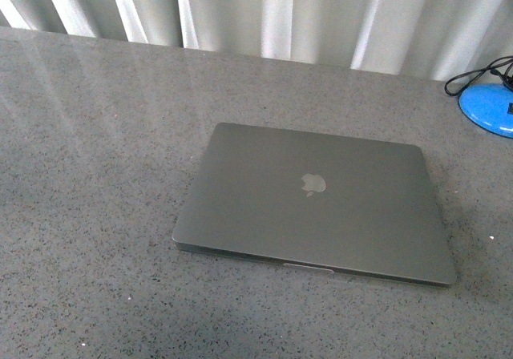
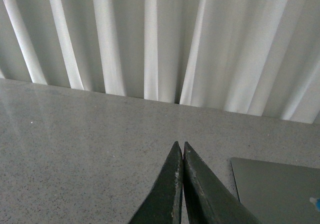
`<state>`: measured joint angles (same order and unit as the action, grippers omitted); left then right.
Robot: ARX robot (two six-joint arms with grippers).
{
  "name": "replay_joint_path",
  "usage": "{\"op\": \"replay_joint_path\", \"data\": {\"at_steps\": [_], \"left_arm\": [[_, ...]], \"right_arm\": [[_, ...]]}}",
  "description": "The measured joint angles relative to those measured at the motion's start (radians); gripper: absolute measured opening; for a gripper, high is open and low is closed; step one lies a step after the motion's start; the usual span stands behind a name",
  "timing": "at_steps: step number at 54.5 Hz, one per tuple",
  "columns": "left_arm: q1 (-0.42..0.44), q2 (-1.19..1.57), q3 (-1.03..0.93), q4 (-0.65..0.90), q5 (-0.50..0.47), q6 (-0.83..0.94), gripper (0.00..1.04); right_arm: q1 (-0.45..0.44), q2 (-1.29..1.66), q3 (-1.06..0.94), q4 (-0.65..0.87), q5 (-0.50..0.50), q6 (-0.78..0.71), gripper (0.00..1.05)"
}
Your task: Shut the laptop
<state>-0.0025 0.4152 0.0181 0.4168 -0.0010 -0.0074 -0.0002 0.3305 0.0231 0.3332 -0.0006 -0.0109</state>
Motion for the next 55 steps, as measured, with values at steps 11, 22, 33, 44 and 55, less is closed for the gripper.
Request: {"op": "replay_joint_path", "data": {"at_steps": [11,22,33,44,55], "left_arm": [[0.0,-0.085,0.0,-0.083,0.0,0.0,0.04],[0.0,-0.173,0.0,-0.171,0.0,0.0,0.04],[0.0,-0.223,0.0,-0.22,-0.001,0.0,0.04],[0.0,-0.365,0.0,-0.395,0.0,0.0,0.04],[0.0,-0.41,0.0,-0.415,0.0,0.0,0.24]], "right_arm": [[0.0,-0.071,0.0,-0.069,0.0,0.0,0.01],[0.0,-0.139,0.0,-0.138,0.0,0.0,0.01],[0.0,-0.291,0.0,-0.322,0.0,0.001,0.01],[0.0,-0.326,0.0,-0.331,0.001,0.001,0.01],[0.0,-0.326,0.0,-0.331,0.0,0.001,0.15]]}}
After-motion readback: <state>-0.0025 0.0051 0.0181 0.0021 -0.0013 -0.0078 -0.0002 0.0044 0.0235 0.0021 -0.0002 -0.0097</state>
